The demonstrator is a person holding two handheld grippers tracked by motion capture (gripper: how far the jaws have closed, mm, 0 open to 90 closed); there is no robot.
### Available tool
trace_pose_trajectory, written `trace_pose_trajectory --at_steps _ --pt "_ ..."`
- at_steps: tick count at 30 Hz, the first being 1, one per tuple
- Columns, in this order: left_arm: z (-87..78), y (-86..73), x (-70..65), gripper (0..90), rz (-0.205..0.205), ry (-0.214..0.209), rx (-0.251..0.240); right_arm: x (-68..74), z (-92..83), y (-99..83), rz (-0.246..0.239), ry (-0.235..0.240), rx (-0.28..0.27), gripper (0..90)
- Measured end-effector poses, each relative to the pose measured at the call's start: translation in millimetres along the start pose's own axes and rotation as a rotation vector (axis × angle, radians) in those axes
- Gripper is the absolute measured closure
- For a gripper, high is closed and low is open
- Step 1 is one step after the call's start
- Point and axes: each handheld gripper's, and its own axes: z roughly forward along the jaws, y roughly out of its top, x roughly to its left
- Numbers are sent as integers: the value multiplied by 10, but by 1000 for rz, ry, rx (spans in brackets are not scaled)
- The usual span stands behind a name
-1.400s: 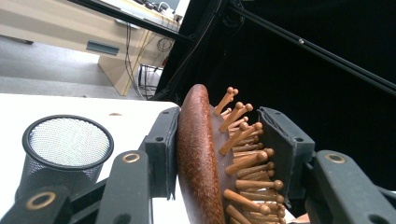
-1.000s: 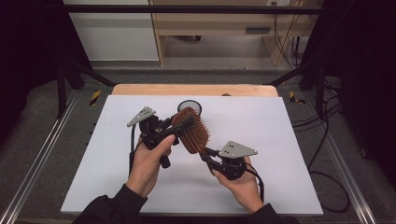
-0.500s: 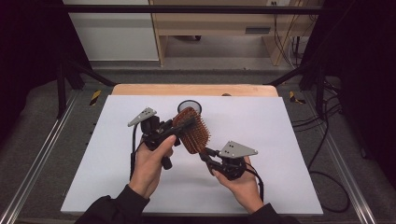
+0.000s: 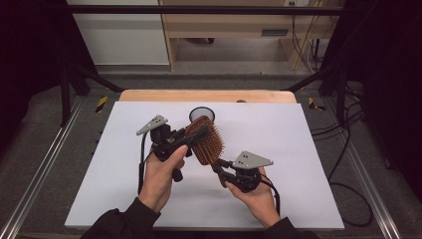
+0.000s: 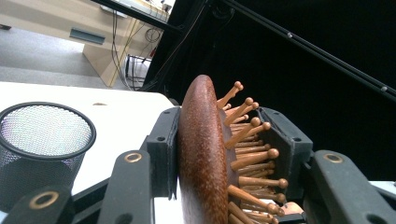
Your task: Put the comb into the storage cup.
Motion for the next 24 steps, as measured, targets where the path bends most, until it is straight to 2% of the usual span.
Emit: trace_pose_trajectory --at_steps 3,5,9,13,17,24 --pt "6 6 -9 520 7 1 3 -15 10 -8 22 22 -4 715" --pt "6 9 -7 519 11 7 1 -38 22 -21 41 36 -1 639" --pt "14 20 28 518 13 23 0 -85 31 -58 70 33 1 492" --pt "19 26 70 517 4 34 -11 -134 17 -74 112 33 -26 376" --pt "17 62 80 517 23 52 -17 -169 -4 -85 96 -13 -44 262" --pt "-21 197 60 516 50 67 -45 -276 -128 -136 39 -60 -32 110"
